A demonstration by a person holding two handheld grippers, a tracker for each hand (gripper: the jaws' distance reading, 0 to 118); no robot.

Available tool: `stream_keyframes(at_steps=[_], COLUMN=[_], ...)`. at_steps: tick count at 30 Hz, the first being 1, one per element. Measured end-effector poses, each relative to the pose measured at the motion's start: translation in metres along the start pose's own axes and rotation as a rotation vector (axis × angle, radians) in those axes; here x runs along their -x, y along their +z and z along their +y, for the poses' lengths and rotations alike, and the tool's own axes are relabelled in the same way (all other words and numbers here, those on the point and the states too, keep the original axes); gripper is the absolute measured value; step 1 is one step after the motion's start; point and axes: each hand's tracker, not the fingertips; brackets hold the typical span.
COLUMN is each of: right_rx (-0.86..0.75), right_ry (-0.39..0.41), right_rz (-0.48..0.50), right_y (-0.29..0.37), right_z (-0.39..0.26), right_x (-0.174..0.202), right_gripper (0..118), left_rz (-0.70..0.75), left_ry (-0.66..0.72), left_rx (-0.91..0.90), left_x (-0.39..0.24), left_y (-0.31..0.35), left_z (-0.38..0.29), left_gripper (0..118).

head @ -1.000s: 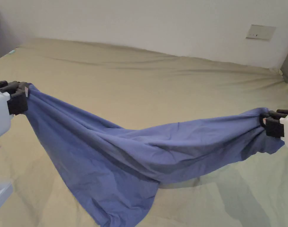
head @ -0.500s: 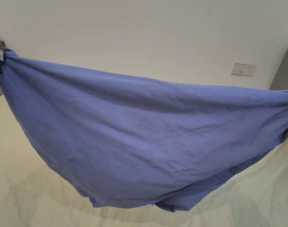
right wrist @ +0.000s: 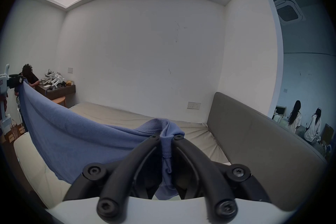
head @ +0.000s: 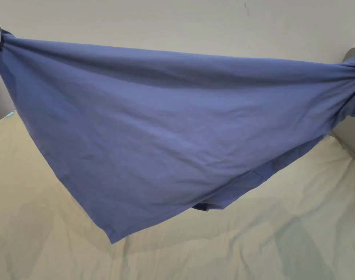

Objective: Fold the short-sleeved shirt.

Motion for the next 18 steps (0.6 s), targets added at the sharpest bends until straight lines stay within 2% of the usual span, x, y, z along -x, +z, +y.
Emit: stream_keyframes(at_steps=[3,5,9,11,13,16,18], right_rx=[0.016,0.017,0.008,0.014,0.029,0.093,0.173], right_ry=[0.021,0.048,0.066,0.087,0.099,0.108,0.122], right_rz=[-0.022,-0.037,-0.063,-0.076,-0.085,-0.104,-0.068], right_y=[-0.038,-0.062,-0.092,-0.11,-0.124,-0.144,-0.149], right_z=[-0.001,-0.002,-0.013,-0.029,-0.05,-0.098,-0.142], right_x=[0.003,0.008,0.019,0.024,0.028,0.035,0.041], right_gripper=[9,9,9,9,9,9,9], left_rz=[-0.001,0.002,0.007,0.005,0.003,-0.056,-0.056], left_ry=[-0.022,-0.052,-0.042,-0.031,-0.018,-0.014,-0.058], left_rx=[0.035,0.057,0.083,0.102,0.14,0.24,0.32], left_x=[-0.01,0.01,-0.014,-0.018,0.008,0.012,0.011], left_y=[-0.034,-0.076,-0.092,-0.107,-0.144,-0.157,-0.163], left_z=[-0.004,-0.015,-0.027,-0.045,-0.076,-0.123,-0.165], left_gripper=[8,8,8,8,8,8,8])
